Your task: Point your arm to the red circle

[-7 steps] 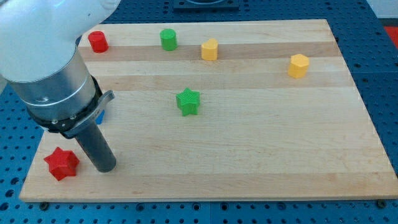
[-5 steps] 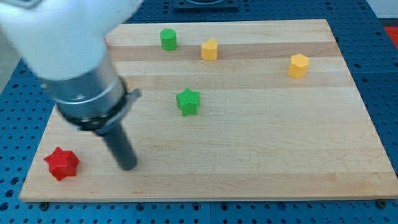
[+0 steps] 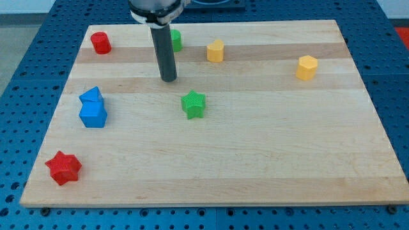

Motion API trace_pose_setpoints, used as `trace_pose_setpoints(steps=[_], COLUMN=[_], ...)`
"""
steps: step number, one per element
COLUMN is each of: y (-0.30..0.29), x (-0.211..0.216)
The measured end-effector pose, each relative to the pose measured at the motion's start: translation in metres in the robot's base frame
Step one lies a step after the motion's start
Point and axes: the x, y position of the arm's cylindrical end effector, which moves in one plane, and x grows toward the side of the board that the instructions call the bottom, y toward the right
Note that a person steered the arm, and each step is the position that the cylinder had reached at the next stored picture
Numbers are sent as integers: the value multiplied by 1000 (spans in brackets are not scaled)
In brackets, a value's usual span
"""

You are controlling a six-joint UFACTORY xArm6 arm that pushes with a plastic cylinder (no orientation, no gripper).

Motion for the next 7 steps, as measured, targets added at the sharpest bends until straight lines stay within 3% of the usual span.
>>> trace_pose_setpoints(steps=[3,5,6,7], y=[-62,-67,-83,-148], x=[-27,-140,-166,-167])
